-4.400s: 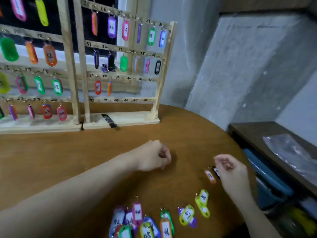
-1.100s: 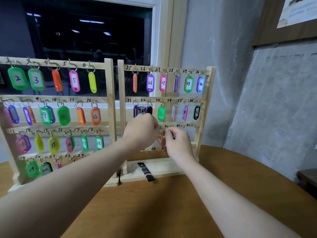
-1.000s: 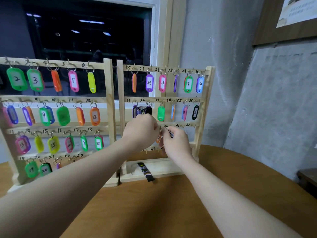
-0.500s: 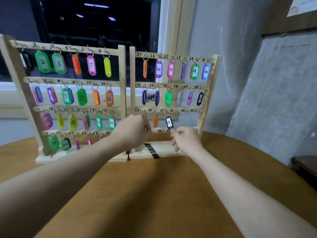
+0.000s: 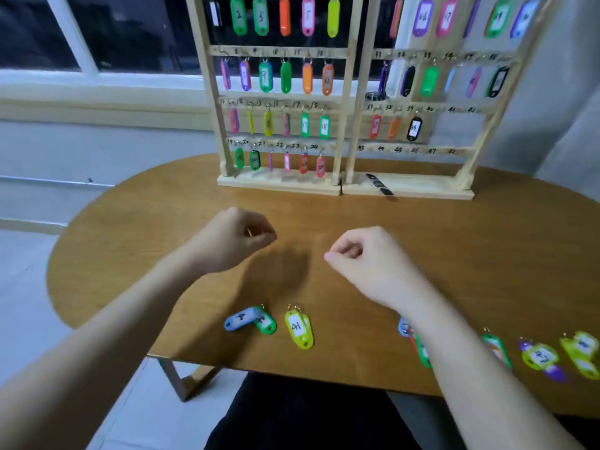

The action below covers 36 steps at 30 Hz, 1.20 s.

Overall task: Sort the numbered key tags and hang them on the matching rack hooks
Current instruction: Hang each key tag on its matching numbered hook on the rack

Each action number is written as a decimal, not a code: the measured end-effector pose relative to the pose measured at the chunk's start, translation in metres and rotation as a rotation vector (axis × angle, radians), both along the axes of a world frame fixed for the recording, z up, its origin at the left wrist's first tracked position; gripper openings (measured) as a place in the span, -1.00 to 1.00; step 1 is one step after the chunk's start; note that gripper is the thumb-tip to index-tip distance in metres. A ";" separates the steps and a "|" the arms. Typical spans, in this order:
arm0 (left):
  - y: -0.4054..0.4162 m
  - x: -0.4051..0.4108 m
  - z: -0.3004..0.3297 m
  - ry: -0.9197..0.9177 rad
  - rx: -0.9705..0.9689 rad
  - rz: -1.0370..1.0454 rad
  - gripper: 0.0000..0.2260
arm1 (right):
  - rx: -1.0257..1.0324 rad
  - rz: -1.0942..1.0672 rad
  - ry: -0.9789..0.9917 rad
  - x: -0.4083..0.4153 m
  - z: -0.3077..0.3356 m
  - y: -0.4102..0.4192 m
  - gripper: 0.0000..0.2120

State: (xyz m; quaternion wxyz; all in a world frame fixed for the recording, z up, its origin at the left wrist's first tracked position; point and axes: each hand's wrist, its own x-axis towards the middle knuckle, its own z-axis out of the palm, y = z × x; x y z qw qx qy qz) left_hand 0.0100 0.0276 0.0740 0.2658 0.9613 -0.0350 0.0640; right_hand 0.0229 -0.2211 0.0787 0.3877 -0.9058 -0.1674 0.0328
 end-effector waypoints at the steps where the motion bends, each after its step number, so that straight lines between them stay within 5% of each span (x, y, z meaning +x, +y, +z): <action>1: 0.010 -0.016 -0.008 0.021 -0.021 0.021 -0.93 | -0.018 0.020 0.003 -0.009 -0.008 0.008 -0.83; 5: 0.026 -0.065 -0.032 0.133 -0.109 0.027 -0.91 | -0.087 0.116 0.014 -0.038 -0.031 0.033 -0.87; 15: 0.012 -0.097 -0.051 0.079 -0.179 0.028 -0.82 | -0.336 0.227 -0.087 -0.064 -0.038 0.065 -0.69; 27: 0.019 -0.098 -0.057 0.064 -0.297 0.076 -0.88 | -0.329 0.284 -0.090 -0.052 -0.038 0.071 -0.84; 36: 0.021 -0.090 -0.053 0.104 -0.214 0.007 -0.92 | -0.305 0.252 -0.144 -0.040 -0.044 0.083 -0.84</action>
